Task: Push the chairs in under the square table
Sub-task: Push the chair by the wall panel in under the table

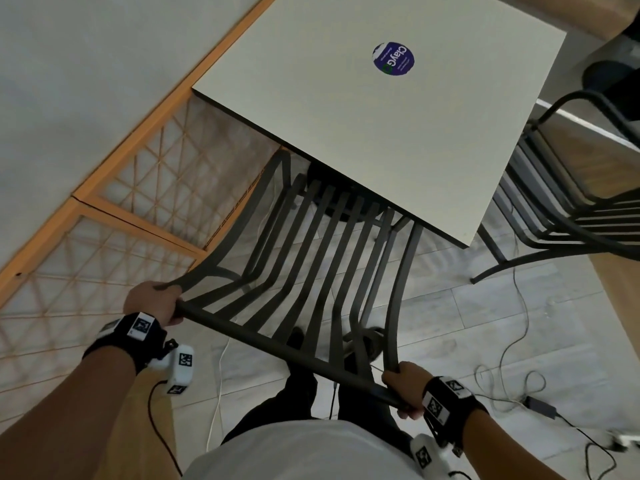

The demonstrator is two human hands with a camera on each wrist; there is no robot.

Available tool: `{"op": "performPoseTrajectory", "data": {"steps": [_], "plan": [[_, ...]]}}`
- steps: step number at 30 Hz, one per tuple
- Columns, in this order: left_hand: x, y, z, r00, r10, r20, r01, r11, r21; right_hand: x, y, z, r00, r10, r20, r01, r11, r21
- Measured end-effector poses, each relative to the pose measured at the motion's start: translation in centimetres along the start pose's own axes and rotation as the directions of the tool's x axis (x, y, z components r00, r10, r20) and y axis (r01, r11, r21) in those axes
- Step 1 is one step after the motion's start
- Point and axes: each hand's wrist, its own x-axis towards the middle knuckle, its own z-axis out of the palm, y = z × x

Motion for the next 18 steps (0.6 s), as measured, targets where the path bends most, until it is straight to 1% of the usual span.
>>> {"op": "performPoseTrajectory", "data": {"steps": [2, 6, 10, 12, 14, 18], "plan": [[-0.3, 0.5, 0.2, 1.0, 0.025, -0.019, -0.025, 1.0, 0.002, -0.3, -0.1, -0.9, 1.0, -0.005, -0.028, 0.006, 1.0, 0.028], [-1.0, 1.7, 0.6, 0.997, 0.074, -0.016, -0.074, 0.997, 0.013, -0.2, 0.2, -2.8, 0.996, -0.013, -0.092, 0.024, 0.992, 0.121], [-1.1, 2.6, 0.6, 0.994, 0.11, -0.018, -0.11, 0.994, 0.03, 0.2, 0.1, -2.8, 0.994, -0.009, -0.112, 0.03, 0.982, 0.185], [-0.5, 3.3, 0.5, 0.992, 0.124, -0.036, -0.123, 0.992, 0.028, 0.5, -0.3, -2.1, 0.993, -0.014, -0.114, 0.036, 0.98, 0.194], [0.5, 4.4, 0.5, 0.989, 0.143, -0.029, -0.142, 0.989, 0.035, 0.9, -1.1, -1.6, 0.993, -0.029, -0.115, 0.052, 0.978, 0.204], [2.4, 6.6, 0.6, 0.992, 0.117, -0.049, -0.118, 0.993, -0.03, 1.7, -3.1, -1.8, 0.99, -0.069, -0.122, 0.095, 0.969, 0.226]]}}
